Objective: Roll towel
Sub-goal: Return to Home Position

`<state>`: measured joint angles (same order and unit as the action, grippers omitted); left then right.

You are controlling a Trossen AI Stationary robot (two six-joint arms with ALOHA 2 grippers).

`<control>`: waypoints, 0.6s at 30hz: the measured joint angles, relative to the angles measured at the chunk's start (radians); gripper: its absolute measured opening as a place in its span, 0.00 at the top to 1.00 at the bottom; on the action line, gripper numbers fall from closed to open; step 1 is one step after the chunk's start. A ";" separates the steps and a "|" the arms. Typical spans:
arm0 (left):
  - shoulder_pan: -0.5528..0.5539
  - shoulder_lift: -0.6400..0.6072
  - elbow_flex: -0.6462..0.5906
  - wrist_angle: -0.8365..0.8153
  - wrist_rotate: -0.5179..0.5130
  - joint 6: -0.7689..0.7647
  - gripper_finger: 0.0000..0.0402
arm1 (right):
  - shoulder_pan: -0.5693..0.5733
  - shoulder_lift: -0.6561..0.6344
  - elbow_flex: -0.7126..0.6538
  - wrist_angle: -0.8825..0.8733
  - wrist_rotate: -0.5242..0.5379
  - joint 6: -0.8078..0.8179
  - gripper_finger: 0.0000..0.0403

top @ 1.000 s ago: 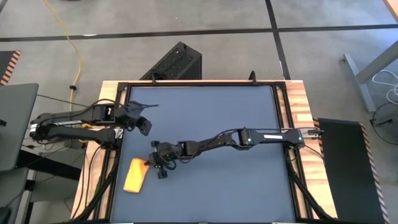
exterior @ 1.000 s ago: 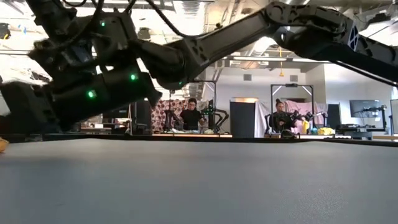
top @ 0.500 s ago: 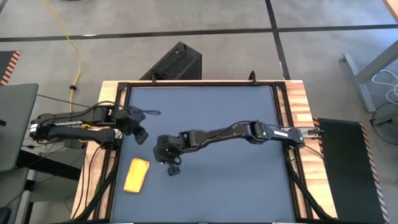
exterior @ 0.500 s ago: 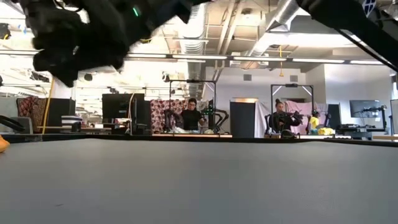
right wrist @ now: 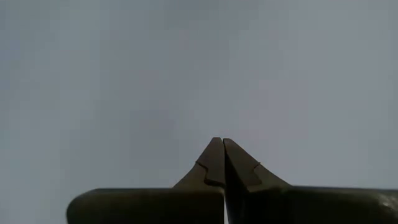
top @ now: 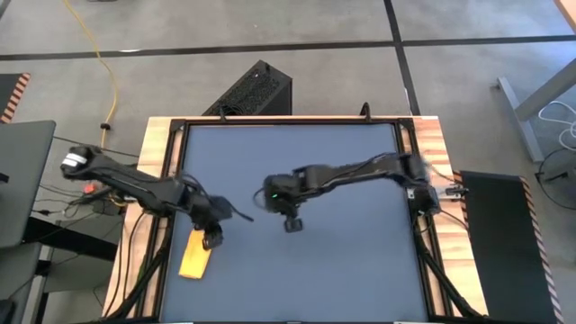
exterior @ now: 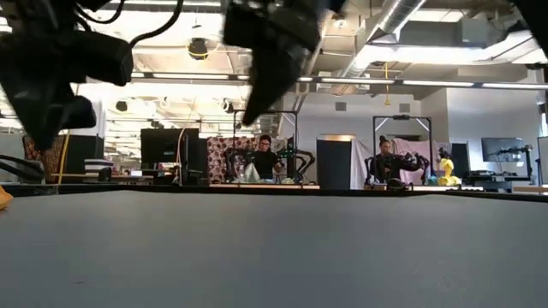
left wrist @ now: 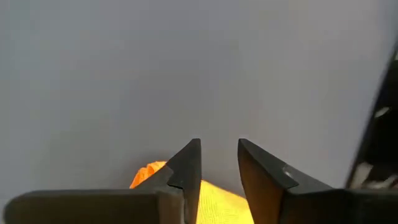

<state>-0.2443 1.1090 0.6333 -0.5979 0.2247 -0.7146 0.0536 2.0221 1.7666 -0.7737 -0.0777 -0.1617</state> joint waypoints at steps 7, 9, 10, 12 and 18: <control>-0.095 0.264 0.072 -0.058 0.000 0.070 0.89 | -0.032 -0.373 -0.491 0.421 0.019 0.190 0.96; -0.097 0.317 0.087 -0.041 -0.012 0.080 0.92 | -0.025 -0.425 -0.584 0.491 0.032 0.222 0.96; -0.097 0.343 0.095 -0.028 -0.012 0.082 0.94 | -0.020 -0.456 -0.621 0.500 0.034 0.237 0.96; -0.095 0.385 0.114 -0.008 -0.009 0.096 0.96 | -0.008 -0.524 -0.665 0.554 0.058 0.262 0.96; -0.090 0.484 0.173 -0.100 -0.001 0.167 1.00 | 0.027 -0.590 -0.728 0.537 0.133 0.267 0.96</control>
<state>-0.3348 1.5931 0.8061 -0.6980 0.2234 -0.5481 0.0804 1.4318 1.0386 -0.2370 0.0553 0.1058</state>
